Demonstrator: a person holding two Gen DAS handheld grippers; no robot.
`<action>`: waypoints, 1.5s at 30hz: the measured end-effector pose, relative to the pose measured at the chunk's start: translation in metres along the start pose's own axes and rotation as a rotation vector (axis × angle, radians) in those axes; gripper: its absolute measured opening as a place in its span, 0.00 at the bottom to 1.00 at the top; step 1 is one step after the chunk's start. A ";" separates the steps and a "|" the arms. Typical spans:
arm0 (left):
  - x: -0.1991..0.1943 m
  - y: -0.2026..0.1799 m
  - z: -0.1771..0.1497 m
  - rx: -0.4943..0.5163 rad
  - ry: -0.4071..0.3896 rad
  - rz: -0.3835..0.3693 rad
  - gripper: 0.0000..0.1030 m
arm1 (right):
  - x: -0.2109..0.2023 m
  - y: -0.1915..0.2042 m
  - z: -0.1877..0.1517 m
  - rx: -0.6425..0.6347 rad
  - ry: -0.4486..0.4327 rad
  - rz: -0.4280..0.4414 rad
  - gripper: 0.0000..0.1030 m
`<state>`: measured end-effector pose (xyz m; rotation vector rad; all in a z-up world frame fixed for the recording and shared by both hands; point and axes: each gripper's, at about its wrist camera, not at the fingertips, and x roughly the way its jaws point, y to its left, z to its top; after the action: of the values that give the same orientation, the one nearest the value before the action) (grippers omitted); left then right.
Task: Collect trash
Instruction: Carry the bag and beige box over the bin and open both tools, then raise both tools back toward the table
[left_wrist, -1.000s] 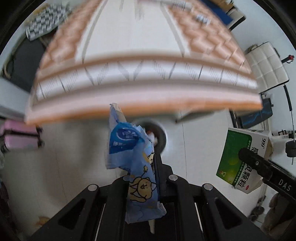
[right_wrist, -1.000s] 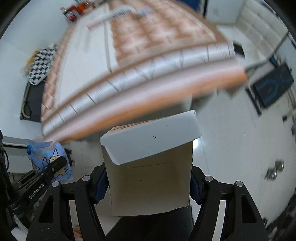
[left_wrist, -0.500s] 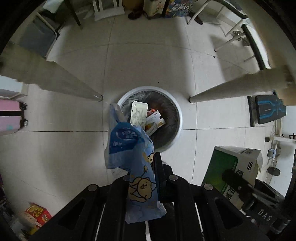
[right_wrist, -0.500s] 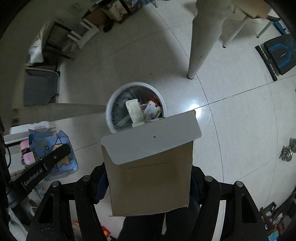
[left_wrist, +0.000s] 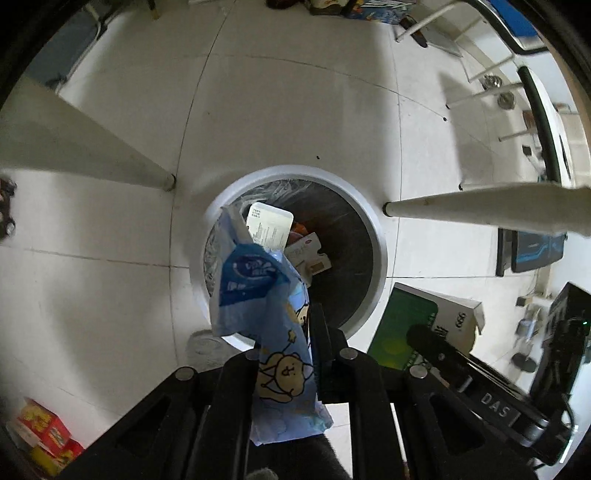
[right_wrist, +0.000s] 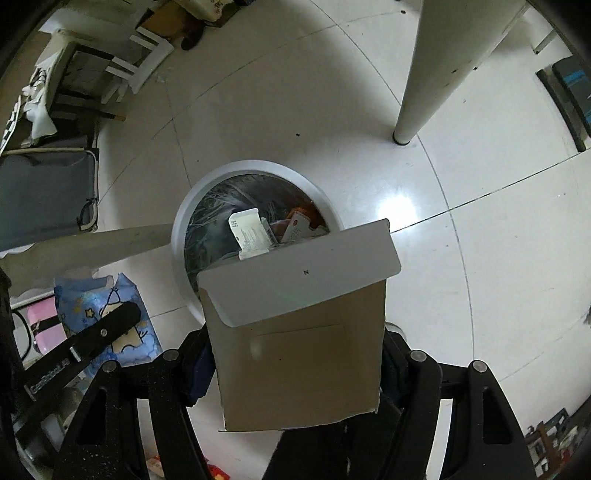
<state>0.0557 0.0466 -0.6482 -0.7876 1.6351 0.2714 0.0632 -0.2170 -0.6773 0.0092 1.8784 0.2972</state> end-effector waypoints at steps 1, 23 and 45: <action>-0.001 0.003 0.001 -0.009 0.004 -0.007 0.11 | 0.006 -0.001 0.003 0.008 0.003 0.006 0.73; -0.043 0.036 -0.029 -0.054 -0.019 0.005 0.91 | -0.018 0.021 -0.016 -0.061 -0.045 -0.092 0.97; -0.192 -0.034 -0.090 0.139 -0.137 0.107 0.91 | -0.206 0.033 -0.085 -0.094 -0.163 -0.208 0.97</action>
<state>0.0121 0.0344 -0.4386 -0.5647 1.5508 0.2780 0.0462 -0.2341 -0.4533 -0.2182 1.6861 0.2335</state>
